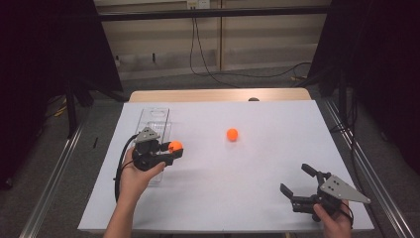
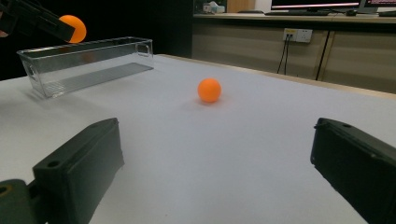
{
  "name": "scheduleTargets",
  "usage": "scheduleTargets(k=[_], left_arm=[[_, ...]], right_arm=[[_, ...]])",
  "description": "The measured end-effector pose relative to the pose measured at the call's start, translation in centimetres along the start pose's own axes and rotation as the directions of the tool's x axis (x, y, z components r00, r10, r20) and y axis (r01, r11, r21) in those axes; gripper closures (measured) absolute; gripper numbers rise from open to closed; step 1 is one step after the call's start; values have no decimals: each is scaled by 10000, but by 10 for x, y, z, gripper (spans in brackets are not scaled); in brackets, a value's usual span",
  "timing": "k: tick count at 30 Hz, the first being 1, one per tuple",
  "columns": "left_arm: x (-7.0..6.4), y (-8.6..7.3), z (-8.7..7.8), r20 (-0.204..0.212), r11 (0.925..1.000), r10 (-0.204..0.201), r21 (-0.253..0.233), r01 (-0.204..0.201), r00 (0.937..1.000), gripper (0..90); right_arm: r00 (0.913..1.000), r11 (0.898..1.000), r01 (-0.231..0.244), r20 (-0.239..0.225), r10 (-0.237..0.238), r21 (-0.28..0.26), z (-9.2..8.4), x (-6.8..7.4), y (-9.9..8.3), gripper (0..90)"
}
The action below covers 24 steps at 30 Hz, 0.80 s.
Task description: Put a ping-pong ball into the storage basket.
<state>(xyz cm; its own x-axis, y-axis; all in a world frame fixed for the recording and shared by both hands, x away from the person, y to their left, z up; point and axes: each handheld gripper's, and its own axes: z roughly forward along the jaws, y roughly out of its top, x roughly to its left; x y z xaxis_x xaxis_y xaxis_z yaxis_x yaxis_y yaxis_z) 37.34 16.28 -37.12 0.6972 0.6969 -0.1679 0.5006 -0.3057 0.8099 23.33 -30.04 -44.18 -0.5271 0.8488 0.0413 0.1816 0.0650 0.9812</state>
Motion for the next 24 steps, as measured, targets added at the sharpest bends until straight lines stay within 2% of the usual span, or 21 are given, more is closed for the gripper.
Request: scheduleTargets(k=[24], left_arm=[[8, -2, -5, -410, 10000, -25, -2, 25, 9992, 509]], right_arm=[[10000, 10000, -12, 4, 12, -17, 0, 0, 0, 18]])
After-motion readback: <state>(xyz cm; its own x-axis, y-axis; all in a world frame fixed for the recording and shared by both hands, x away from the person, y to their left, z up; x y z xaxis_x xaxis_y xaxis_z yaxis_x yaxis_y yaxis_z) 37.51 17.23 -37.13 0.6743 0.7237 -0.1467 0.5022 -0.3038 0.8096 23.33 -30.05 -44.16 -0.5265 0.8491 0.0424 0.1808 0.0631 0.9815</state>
